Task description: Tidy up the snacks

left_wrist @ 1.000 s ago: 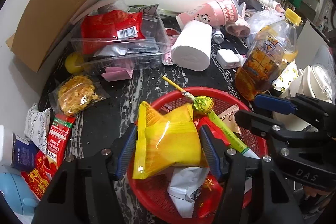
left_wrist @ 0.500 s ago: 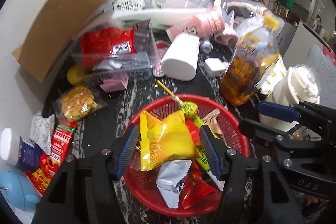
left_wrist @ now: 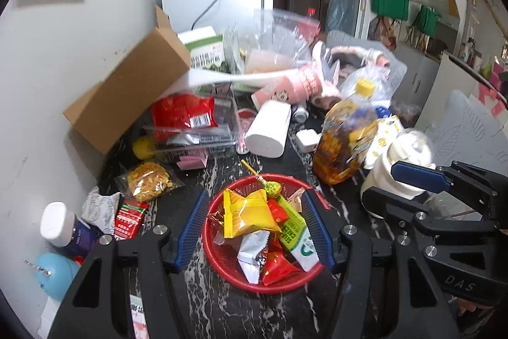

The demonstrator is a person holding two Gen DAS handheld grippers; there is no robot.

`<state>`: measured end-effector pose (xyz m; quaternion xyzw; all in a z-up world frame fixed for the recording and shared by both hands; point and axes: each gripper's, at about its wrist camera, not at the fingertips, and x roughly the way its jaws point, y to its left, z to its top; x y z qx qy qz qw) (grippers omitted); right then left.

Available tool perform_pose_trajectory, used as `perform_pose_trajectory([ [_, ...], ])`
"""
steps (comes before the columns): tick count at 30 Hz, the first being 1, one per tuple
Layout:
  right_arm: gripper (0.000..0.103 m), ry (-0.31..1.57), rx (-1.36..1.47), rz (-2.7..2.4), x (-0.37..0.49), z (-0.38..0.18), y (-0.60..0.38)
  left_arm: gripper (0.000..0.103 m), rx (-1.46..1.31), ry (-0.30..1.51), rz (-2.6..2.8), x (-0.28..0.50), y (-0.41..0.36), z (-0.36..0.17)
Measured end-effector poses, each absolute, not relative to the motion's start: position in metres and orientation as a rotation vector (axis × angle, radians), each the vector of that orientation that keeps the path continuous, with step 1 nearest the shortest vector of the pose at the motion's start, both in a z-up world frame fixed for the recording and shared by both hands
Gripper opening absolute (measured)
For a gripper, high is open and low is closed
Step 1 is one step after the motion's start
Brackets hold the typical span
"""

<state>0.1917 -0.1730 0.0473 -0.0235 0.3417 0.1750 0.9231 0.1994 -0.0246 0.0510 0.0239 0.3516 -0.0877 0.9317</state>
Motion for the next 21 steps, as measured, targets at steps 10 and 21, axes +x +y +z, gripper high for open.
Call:
perform_pose_trajectory([
  [10, 0.053, 0.588, -0.042, 0.343, 0.127, 0.078, -0.177, 0.06, 0.058, 0.623, -0.167, 0.137, -0.023, 0.086],
  [21, 0.078, 0.509, -0.033, 0.282, 0.066, 0.081, -0.183, 0.067, 0.037, 0.598, -0.159, 0.081, -0.014, 0.088],
])
